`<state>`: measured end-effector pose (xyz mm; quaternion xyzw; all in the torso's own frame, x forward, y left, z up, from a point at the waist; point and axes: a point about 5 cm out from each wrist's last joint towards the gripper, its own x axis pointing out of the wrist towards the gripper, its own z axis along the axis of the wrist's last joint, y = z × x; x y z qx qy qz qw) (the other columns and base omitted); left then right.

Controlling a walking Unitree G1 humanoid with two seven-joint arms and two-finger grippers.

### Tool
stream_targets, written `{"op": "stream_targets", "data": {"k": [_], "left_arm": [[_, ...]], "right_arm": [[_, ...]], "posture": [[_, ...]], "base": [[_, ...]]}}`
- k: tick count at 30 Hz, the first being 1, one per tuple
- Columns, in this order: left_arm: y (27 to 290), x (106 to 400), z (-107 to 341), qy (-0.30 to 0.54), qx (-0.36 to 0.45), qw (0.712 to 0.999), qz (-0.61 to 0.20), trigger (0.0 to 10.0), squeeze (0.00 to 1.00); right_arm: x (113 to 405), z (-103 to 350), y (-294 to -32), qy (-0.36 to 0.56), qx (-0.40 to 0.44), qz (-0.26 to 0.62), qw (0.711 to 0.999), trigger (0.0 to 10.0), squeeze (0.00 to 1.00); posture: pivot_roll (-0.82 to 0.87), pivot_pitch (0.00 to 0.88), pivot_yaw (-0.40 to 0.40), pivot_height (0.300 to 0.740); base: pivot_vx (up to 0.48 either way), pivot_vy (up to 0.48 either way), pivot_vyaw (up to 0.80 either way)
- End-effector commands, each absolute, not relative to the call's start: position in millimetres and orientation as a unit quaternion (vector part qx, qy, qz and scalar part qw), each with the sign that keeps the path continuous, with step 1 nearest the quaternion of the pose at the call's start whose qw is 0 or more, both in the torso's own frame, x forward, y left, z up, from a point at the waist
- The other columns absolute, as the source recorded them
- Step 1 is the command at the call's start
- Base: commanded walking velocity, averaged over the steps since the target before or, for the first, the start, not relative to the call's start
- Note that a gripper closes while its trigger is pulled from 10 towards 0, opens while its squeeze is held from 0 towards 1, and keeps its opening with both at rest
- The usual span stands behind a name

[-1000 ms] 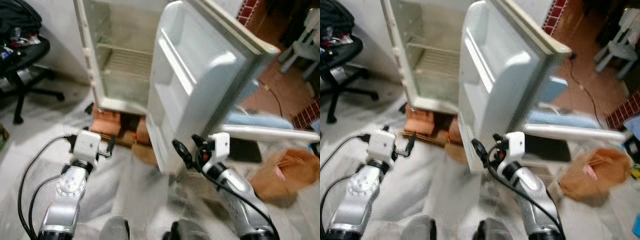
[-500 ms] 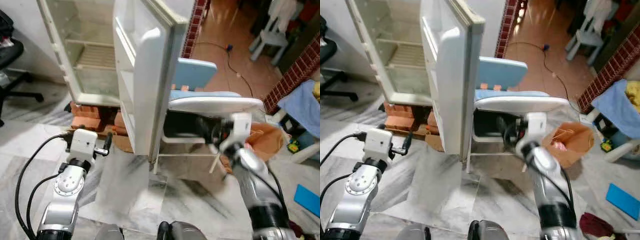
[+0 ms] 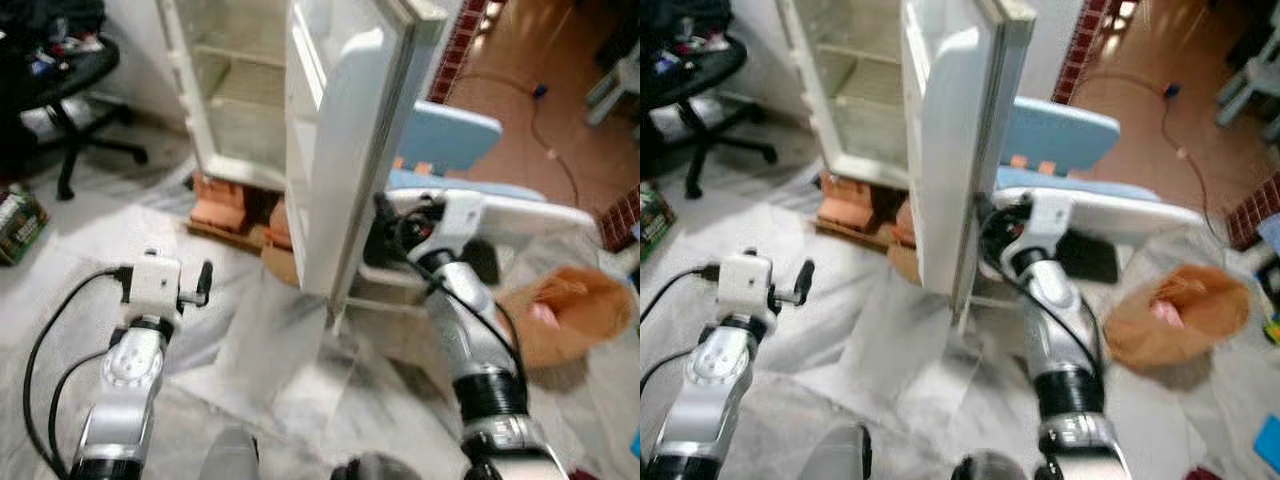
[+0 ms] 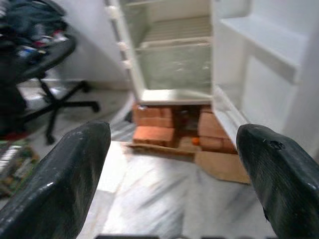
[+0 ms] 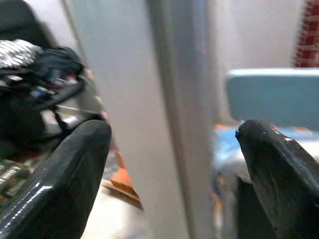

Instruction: Restocking fridge

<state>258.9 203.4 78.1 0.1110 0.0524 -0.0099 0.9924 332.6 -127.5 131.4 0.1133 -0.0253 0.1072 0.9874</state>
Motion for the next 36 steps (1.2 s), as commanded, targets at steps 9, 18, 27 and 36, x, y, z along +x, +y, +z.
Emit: {"op": "stream_targets", "data": {"k": [9,18,27,36], "left_arm": [[204,253,80,0.048,0.111,0.993,-0.009,10.0,0.00],[207,239,77,0.055,0.111,0.992,-0.007,10.0,0.00],[200,235,79,0.064,0.105,0.992,-0.019,10.0,0.00],[186,247,87,0.034,0.091,0.995,-0.035,10.0,0.00]], "right_arm": [[339,131,-144,-0.036,0.096,0.049,0.994,10.0,0.00],[297,125,-169,-0.052,0.053,0.007,0.997,10.0,0.00],[257,101,-182,-0.011,0.040,-0.016,0.999,10.0,0.00],[265,94,-174,0.009,0.056,0.000,0.998,10.0,0.00]], "posture": [[0.06,0.083,-0.077,0.740],[0.05,0.049,-0.056,0.740],[0.02,0.059,-0.028,0.740],[0.01,0.024,-0.025,0.740]], "base": [[0.262,0.000,0.22],[0.300,0.000,0.00],[0.085,0.000,0.00],[0.000,0.000,0.00]]}}
